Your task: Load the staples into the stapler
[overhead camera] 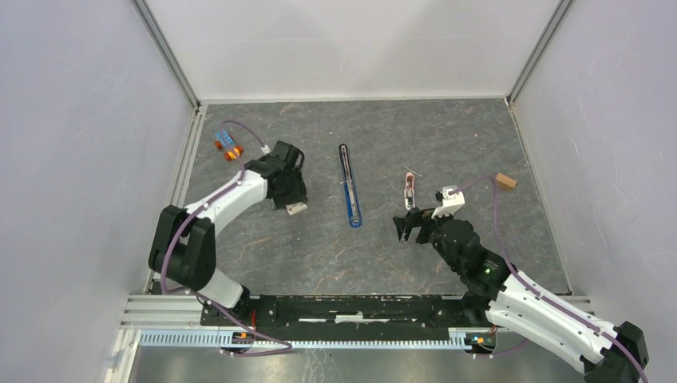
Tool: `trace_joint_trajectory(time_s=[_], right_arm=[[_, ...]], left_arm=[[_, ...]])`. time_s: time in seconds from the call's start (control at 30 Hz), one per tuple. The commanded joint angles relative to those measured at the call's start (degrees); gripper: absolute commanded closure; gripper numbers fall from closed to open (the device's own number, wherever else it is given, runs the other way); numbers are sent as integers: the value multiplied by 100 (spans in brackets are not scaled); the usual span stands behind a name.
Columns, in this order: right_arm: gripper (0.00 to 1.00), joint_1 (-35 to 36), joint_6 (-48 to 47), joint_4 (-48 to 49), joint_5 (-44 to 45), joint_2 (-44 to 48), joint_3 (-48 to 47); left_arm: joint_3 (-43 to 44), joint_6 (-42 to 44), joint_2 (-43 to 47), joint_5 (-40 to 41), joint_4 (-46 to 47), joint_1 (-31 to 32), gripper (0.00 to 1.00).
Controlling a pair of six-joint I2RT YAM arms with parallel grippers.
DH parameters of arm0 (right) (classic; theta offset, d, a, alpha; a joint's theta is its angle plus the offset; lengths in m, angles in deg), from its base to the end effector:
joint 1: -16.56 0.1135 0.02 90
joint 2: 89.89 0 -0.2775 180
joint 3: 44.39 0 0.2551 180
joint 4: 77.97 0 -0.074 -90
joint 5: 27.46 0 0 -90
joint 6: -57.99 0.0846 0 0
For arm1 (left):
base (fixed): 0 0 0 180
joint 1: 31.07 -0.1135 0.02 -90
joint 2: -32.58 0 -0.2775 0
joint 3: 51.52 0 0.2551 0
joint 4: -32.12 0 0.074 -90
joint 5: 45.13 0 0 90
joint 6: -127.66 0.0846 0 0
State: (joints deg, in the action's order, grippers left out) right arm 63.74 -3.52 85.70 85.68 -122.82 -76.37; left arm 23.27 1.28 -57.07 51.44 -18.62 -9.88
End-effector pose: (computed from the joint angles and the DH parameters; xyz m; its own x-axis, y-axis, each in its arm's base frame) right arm 0.1516 0.1146 0.2150 -0.3775 0.2379 -0.8949 -0.2723 0.8952 0.3529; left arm 0.3113 -0.1103 0.1816 -0.8705 -0.2945 -0.3944 -0.2500 0.9547 -0.1611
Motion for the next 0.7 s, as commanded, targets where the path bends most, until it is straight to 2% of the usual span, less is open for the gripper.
trace_joint_trajectory(time_s=[0.0,0.2,0.4,0.67], right_arm=[[2,5,184,-79,8,143,133],[2,2,321,-144,-2,251,259],[2,0,367,-243,7,277,253],[2,-2,583,-348,-72,451,318]], left_arm=[[-463,-500,596,221,-118,668,40],[-1192,-1419,944,255,266,1682,40],[-1175,-1891,772,534,355,2575,38],[-958,-1855,547,508,586,2864,33]])
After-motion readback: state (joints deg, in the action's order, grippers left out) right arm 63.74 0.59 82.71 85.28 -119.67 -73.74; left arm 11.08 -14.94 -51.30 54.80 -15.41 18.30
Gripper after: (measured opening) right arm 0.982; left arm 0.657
